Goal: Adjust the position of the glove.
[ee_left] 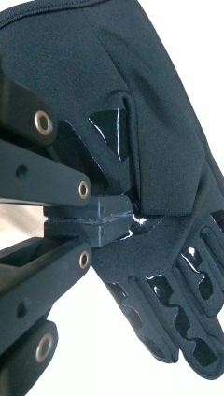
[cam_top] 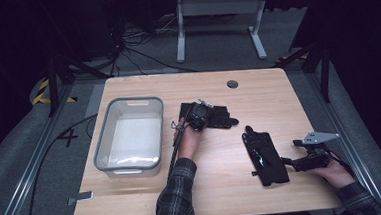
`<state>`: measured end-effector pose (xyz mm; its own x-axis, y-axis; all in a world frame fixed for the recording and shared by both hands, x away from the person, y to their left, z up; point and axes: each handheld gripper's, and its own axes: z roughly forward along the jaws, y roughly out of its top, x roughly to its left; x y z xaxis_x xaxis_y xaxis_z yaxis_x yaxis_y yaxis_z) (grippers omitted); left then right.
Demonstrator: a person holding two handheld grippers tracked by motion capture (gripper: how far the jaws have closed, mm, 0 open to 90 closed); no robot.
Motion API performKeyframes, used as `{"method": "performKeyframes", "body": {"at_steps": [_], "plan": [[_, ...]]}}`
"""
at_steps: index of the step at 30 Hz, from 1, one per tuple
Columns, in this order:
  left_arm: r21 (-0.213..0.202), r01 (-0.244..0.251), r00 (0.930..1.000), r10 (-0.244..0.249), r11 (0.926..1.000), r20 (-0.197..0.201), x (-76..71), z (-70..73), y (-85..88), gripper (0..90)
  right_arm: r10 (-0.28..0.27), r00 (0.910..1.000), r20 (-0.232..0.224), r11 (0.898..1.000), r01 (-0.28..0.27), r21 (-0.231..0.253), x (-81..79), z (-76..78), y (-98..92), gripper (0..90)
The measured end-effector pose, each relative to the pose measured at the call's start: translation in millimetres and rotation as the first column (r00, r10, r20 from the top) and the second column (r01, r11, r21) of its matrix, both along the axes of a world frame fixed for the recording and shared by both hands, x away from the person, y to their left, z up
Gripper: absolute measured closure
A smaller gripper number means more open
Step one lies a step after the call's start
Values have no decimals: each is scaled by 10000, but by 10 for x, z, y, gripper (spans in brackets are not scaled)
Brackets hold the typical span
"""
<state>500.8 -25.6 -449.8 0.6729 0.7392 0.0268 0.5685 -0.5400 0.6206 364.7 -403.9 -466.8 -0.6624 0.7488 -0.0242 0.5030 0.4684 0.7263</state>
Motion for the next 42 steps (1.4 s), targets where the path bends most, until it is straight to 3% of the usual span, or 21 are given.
{"method": "performKeyframes", "body": {"at_steps": [17, 22, 28, 32, 42], "plan": [[177, -20, 9998, 24, 9998, -206, -527, 16, 17, 899, -14, 10000, 5, 10000, 14, -17, -1, 0, 1, 102], [26, -151, 9998, 151, 9999, -102, -524, 90, 75, 899, -8, 10000, -5, 10000, 8, -16, -3, 0, 2, 102], [192, -804, 9967, 801, 9966, 158, -442, 158, 221, 899, -7, 10000, -3, 10000, 7, -15, -3, 0, 2, 102], [482, -1166, 9931, 1169, 9920, -25, -402, 99, 293, 899, -6, 10000, -8, 10000, 6, -12, -3, 0, 2, 102], [891, -1312, 9904, 1344, 9873, -310, -456, 37, 242, 899, 1, 10000, -7, 10000, -1, -12, -5, 0, 1, 103]]}}
